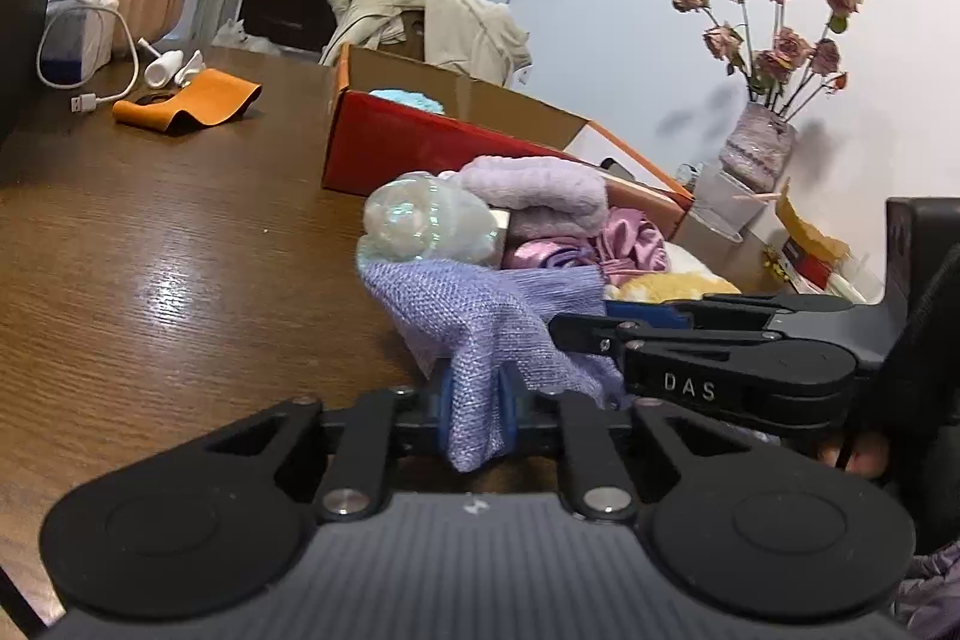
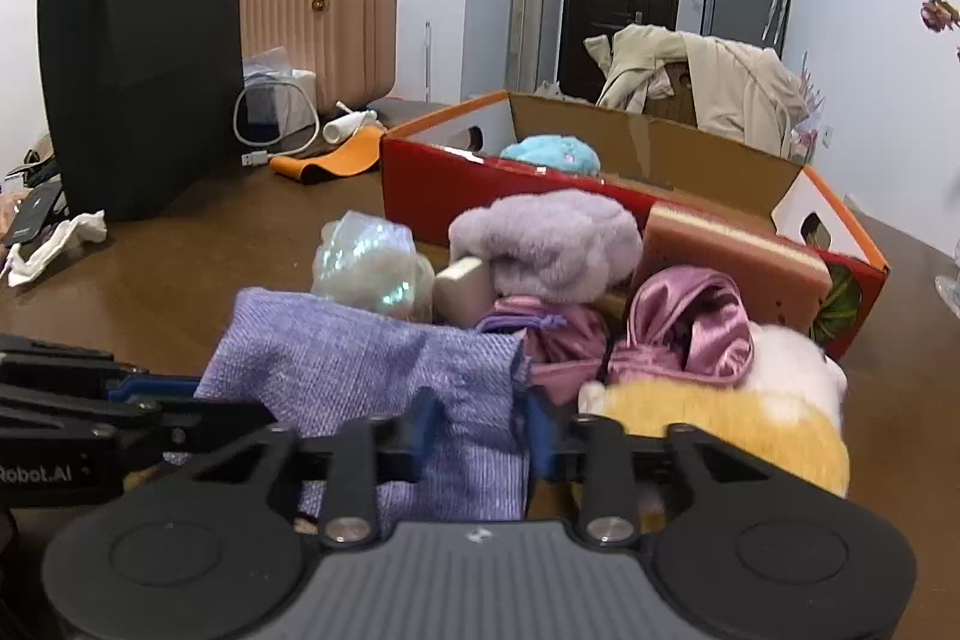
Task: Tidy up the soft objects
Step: 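Grasp the lavender cloth pouch with the left gripper, then lower the lavender pouch into the box and open the left gripper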
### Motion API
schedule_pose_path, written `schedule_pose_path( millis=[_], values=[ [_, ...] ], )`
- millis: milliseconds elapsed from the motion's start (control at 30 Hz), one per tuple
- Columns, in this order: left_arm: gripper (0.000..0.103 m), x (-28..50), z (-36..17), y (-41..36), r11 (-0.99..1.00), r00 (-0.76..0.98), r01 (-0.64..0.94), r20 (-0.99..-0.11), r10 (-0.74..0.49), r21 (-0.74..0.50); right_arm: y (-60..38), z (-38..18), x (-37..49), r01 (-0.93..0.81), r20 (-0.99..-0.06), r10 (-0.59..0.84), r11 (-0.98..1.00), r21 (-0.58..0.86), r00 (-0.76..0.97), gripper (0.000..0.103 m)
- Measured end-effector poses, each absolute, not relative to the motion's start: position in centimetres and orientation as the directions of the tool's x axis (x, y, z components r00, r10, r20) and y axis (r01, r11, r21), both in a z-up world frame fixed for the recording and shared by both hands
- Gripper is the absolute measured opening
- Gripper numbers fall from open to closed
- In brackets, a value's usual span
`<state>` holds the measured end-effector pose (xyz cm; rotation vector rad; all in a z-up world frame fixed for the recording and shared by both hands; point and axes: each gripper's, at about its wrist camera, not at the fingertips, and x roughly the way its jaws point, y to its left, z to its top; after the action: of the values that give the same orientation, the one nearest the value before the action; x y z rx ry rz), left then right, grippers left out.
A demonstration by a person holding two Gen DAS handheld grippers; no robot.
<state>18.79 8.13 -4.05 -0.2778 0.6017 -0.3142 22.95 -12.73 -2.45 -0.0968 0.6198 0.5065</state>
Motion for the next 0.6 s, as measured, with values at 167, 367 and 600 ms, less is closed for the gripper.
schedule_pose_path(
  millis=[167, 367, 600],
  values=[
    [0.013, 16.8, -3.0, 7.9, 0.925, 0.794, 0.201, -0.5, -0.346, -0.321, -13.5, -1.6, 21.0, -0.532, -0.518, 0.501, 0.841, 0.1, 0.693, 0.005],
    [0.013, 15.0, -0.1, 8.0, 0.926, 0.838, 0.207, -0.43, -0.335, -0.317, -14.7, 1.0, 18.9, -0.561, -0.43, 0.549, 0.82, 0.114, 0.716, 0.004],
    [0.013, 19.6, 4.0, 6.8, 0.911, 0.849, 0.264, -0.371, -0.375, -0.316, -18.5, 4.6, 22.1, -0.571, -0.363, 0.61, 0.791, 0.221, 0.705, 0.004]
  ],
)
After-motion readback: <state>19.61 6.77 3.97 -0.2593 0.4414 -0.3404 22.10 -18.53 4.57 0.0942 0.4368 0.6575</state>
